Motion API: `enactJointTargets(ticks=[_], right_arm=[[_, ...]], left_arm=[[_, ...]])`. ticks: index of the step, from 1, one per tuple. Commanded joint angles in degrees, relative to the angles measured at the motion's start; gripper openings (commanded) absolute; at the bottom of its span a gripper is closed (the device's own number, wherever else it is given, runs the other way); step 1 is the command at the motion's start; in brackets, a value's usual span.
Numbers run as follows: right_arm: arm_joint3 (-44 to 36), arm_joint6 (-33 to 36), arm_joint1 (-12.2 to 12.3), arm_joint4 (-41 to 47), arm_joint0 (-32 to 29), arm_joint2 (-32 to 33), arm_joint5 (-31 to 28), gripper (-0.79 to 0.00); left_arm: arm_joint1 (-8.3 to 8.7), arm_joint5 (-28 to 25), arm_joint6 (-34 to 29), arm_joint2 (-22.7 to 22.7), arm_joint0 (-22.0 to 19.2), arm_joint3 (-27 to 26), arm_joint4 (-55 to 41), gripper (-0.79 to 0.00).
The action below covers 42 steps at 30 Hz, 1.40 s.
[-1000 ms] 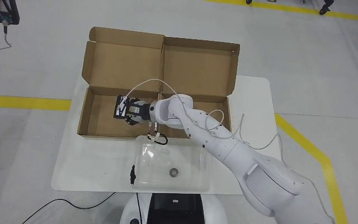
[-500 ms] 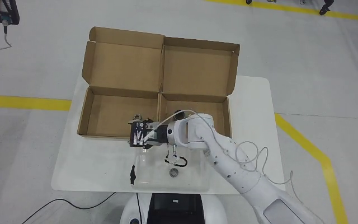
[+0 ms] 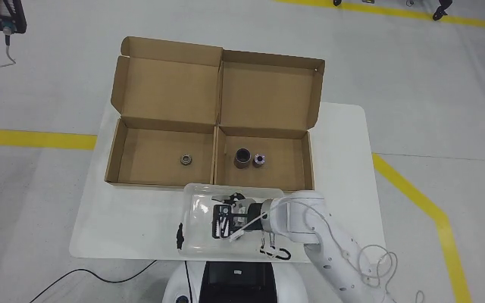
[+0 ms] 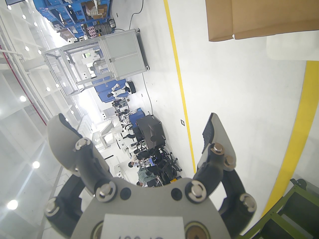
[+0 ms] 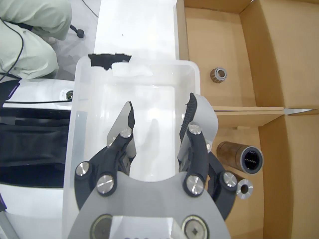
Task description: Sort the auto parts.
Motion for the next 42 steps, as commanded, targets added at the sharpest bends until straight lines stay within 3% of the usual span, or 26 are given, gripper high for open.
enactJointTargets(ticks=[1,6,9,11,31,37,42], right_arm=[[0.2,1.8,0.2,-0.1,-0.4,-0.4,-0.2,-0.369],[2.2,5.4,0.7,0.1,0.2,-1.9,-0.7,-0.336],[3.2,6.9,0.9,0.7,0.7,-2.8,-1.0,-0.231],[3.7,7.3,1.0,1.3,0.8,-3.0,-0.7,-0.215],[5.7,7.8,3.3,-1.2,-0.4,-4.7,0.8,-0.299],[7.2,7.2,3.2,-4.0,0.9,-7.1,3.8,-0.351],[8.8,7.4,3.1,-5.1,1.9,-8.6,5.4,-0.345]], left_arm=[[0.00,0.0,0.0,0.0,0.0,0.0,0.0,0.000],[0.00,0.0,0.0,0.0,0.0,0.0,0.0,0.000],[0.00,0.0,0.0,0.0,0.0,0.0,0.0,0.000],[0.00,0.0,0.0,0.0,0.0,0.0,0.0,0.000],[0.00,0.0,0.0,0.0,0.0,0.0,0.0,0.000],[0.00,0.0,0.0,0.0,0.0,0.0,0.0,0.000],[0.00,0.0,0.0,0.0,0.0,0.0,0.0,0.000]])
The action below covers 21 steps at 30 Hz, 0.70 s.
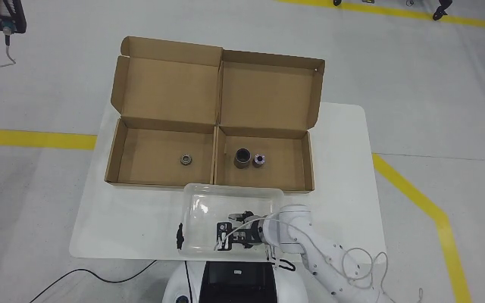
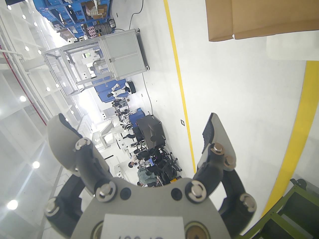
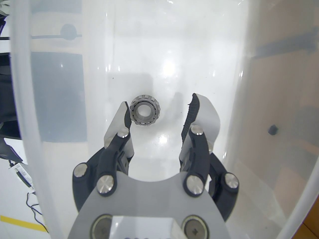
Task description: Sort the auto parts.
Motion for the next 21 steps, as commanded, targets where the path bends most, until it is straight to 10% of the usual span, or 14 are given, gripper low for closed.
enactJointTargets(ticks=[1,21], right_arm=[[0.4,0.1,0.0,-0.1,0.4,-0.3,0.5,-0.342],[-0.4,-7.1,1.1,-4.7,0.0,-0.4,4.5,-0.320]], left_arm=[[0.00,0.0,0.0,0.0,0.0,0.0,0.0,0.000],[0.00,0.0,0.0,0.0,0.0,0.0,0.0,0.000]])
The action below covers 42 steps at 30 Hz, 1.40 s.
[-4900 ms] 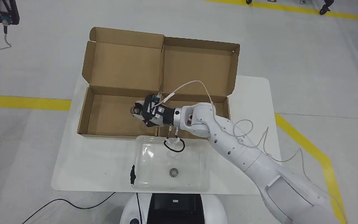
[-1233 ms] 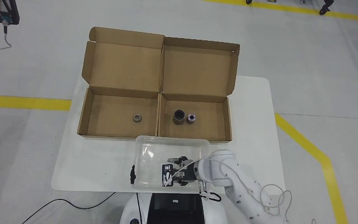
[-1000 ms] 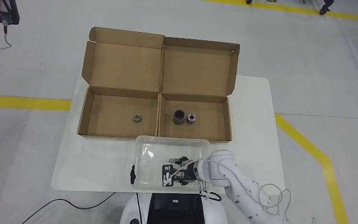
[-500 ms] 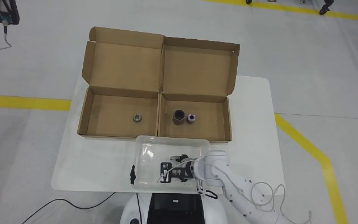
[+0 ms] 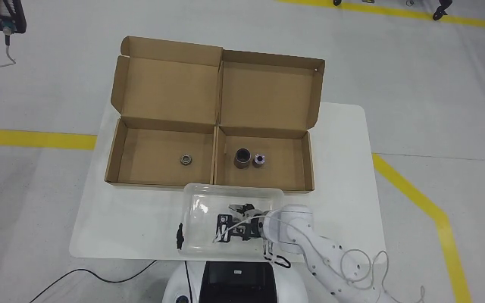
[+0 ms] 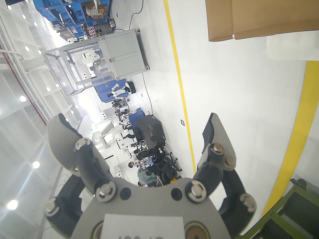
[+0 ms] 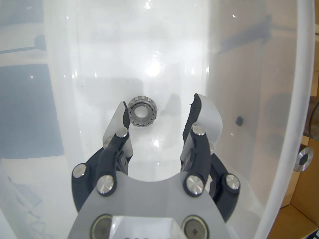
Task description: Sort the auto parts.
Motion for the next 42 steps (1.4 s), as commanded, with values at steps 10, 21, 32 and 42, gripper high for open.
enactJointTargets(ticks=[10,21,32,42], right_arm=[[1.0,-0.8,0.5,0.4,-0.2,-0.3,0.0,-0.339],[2.7,-1.0,0.4,0.8,0.6,-1.6,1.2,-0.459],[1.6,-1.6,0.6,-0.2,1.2,-2.2,2.9,-0.785],[-0.6,-8.7,1.0,2.3,1.3,-0.6,2.3,-0.785]], left_arm=[[0.00,0.0,0.0,0.0,0.0,0.0,0.0,0.000],[0.00,0.0,0.0,0.0,0.0,0.0,0.0,0.000],[0.00,0.0,0.0,0.0,0.0,0.0,0.0,0.000],[0.00,0.0,0.0,0.0,0.0,0.0,0.0,0.000]])
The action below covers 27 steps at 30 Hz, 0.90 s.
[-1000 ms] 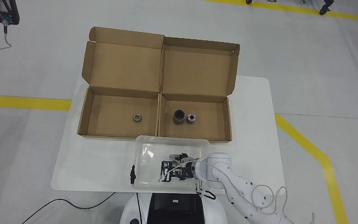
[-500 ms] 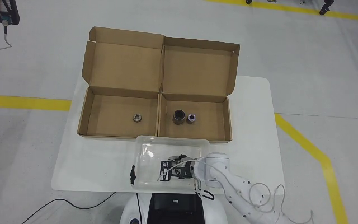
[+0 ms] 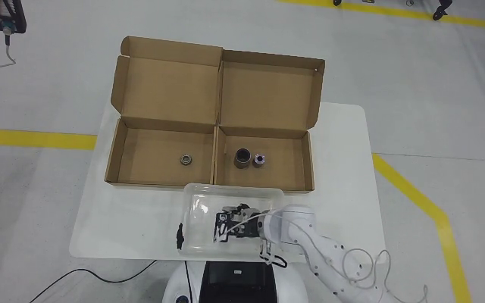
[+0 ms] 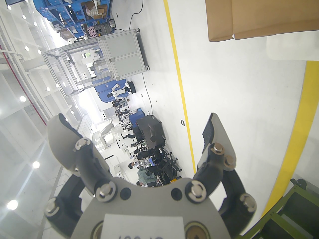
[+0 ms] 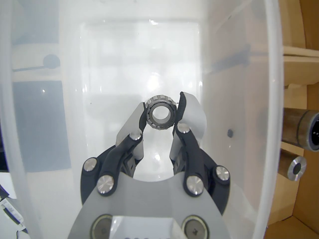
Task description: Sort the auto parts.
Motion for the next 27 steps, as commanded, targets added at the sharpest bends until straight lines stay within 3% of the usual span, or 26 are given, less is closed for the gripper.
enactJointTargets(ticks=[1,9,27], right_arm=[[0.2,-1.8,0.0,0.9,0.5,0.1,-0.4,-0.785],[3.5,-10.5,-0.7,8.4,3.8,0.5,-2.0,-0.785],[1.5,-30.0,-1.3,17.6,10.5,4.2,-5.2,-0.785]], left_arm=[[0.00,0.0,0.0,0.0,0.0,0.0,0.0,0.000],[0.00,0.0,0.0,0.0,0.0,0.0,0.0,0.000],[0.00,0.0,0.0,0.0,0.0,0.0,0.0,0.000]])
